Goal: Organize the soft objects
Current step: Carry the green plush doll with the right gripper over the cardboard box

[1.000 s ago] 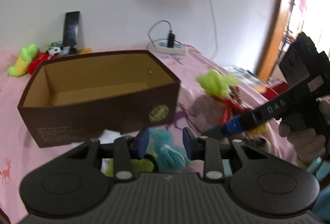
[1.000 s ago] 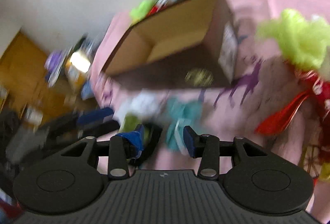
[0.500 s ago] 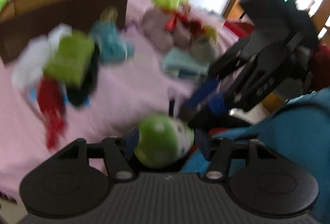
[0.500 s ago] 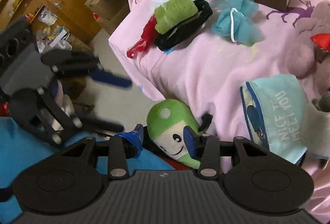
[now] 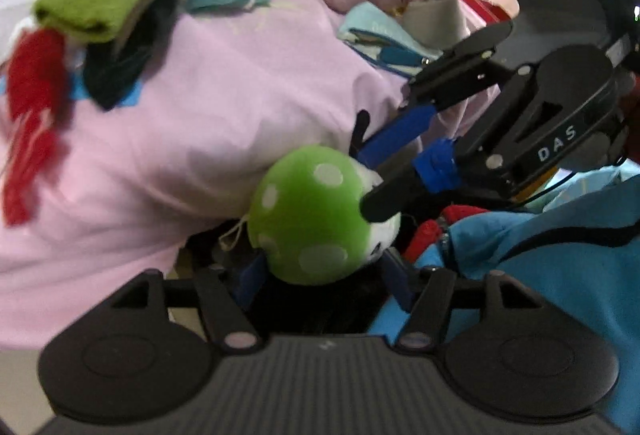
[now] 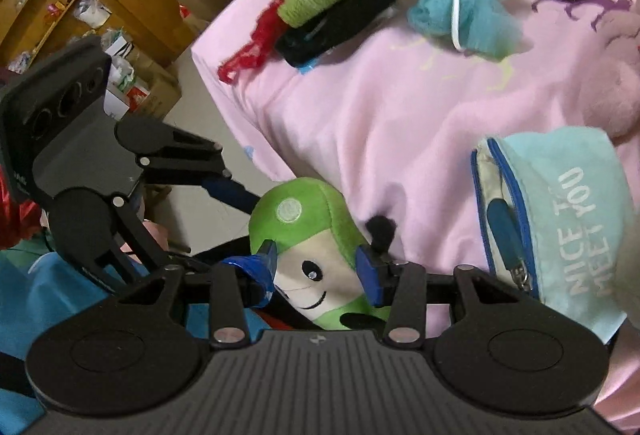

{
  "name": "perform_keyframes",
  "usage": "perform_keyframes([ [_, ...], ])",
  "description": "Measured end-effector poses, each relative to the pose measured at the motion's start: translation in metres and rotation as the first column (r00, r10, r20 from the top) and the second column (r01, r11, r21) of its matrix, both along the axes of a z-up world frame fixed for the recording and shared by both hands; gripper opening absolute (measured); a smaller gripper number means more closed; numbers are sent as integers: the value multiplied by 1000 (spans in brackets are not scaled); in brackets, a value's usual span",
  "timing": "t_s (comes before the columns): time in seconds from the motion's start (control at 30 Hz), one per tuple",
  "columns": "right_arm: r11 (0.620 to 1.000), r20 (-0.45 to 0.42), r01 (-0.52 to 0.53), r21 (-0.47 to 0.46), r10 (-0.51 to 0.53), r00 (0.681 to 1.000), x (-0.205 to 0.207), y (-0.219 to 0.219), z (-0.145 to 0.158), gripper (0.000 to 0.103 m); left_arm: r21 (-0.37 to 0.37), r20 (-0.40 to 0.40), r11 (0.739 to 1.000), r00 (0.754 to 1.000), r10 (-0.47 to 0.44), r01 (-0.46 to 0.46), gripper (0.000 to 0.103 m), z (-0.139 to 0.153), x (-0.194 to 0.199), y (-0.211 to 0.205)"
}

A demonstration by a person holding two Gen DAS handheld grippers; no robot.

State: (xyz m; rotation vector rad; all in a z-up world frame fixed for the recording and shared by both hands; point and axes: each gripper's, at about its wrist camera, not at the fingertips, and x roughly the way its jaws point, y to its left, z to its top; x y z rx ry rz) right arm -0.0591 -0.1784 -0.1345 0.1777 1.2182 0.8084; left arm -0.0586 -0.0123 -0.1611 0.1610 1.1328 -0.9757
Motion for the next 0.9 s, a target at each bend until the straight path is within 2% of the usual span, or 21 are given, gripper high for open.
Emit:
perform_keyframes([
  [0.1, 1000, -20, -15, -1, 15, 1000, 3, 2, -7, 32, 10, 1, 1000, 1000, -4, 4, 64, -4, 4, -7],
  [0.2, 1000, -15, -14, -14, 14, 1000, 1, 3, -4, 33, 36, 34, 999, 999, -17, 15, 63, -2, 0, -14],
  [0.33, 1000, 12, -10, -30, 10, 1000, -5, 6, 0, 29, 41, 27, 999, 1000, -1, 0, 58, 6, -2, -11],
  [0.47, 1000, 48, 0, -26, 1, 999, -14, 7, 10, 26, 52, 73, 999, 997, -5, 1, 57, 14, -12, -14],
  [0.6, 999, 89, 25, 20, -27, 996, -25, -1, 30, 26, 30, 143, 1000, 990, 2, -6, 56, 43, -29, -9],
  [0.73, 998, 172, 42, 47, -49, 984, -41, -4, 58, 26, 3, 227, 1000, 974, 20, -22, 56, 78, -48, -1],
  [0.87, 993, 291, 81, 83, -102, 951, -50, -13, 94, 26, -36, 338, 999, 940, 42, -32, 56, 116, -52, 10],
  [0.9, 991, 321, 93, 92, -117, 940, -49, -15, 103, 26, -46, 378, 998, 925, 48, -33, 56, 129, -50, 11],
])
